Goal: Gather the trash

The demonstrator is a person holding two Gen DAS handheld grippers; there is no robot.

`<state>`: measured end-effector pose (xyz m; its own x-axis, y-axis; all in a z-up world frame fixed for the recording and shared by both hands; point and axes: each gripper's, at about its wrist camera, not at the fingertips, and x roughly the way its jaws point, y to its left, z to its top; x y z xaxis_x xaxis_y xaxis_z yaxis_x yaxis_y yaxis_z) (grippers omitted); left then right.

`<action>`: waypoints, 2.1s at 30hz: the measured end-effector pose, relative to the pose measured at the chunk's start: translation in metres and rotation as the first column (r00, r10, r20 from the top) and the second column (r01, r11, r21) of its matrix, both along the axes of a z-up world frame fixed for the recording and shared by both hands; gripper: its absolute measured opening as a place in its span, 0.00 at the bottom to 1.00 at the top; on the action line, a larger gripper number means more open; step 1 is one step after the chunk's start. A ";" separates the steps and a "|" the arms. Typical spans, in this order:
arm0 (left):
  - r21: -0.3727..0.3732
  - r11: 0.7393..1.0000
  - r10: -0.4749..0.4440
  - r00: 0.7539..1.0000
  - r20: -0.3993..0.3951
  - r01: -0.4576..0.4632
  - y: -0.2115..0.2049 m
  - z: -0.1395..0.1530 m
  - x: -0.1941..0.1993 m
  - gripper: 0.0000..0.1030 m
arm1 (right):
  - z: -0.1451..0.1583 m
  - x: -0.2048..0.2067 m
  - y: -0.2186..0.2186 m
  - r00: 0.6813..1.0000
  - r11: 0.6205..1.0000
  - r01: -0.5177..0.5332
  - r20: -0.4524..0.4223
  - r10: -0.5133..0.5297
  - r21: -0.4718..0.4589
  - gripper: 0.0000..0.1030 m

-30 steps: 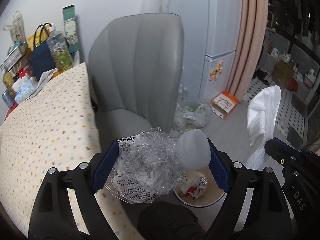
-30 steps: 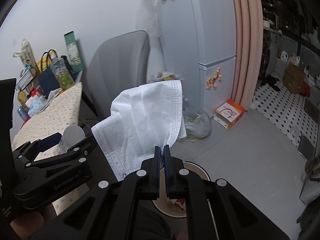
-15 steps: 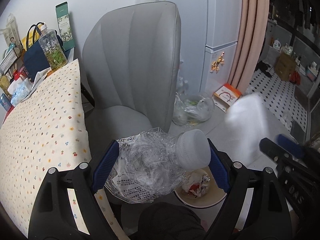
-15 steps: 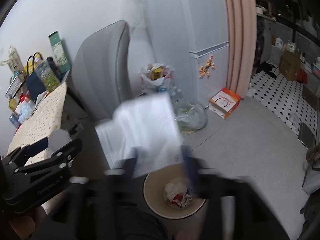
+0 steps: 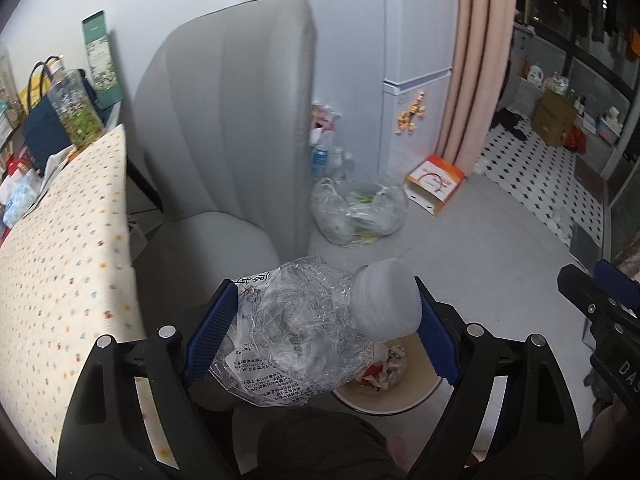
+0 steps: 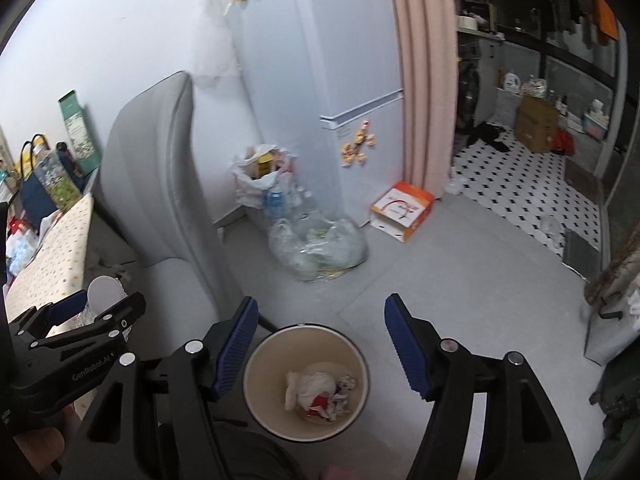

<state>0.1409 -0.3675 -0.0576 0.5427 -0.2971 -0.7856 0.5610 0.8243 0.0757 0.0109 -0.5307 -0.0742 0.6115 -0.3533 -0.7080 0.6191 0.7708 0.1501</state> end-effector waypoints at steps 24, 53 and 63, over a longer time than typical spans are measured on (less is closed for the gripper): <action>-0.070 0.997 -0.022 1.000 0.008 0.022 0.000 0.018 -0.008 0.94 | 0.010 -0.029 -0.015 0.999 0.998 0.050 0.010 -0.050 -0.030 0.78; -0.227 0.952 0.240 0.960 0.146 -0.203 0.174 0.089 -0.030 0.94 | 0.083 -0.005 0.134 0.981 0.969 -0.171 0.061 0.185 -0.180 0.92; -0.277 0.925 0.319 0.929 0.189 -0.261 0.232 0.110 -0.047 0.94 | 0.101 -0.002 0.196 0.956 0.941 -0.261 0.075 0.283 -0.214 0.92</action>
<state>0.0936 -0.1354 0.0528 0.7885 -0.2651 -0.5550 0.2857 0.9570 -0.0512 0.0091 -0.3344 0.0269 0.7699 -0.2910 -0.5680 0.3710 0.9282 0.0272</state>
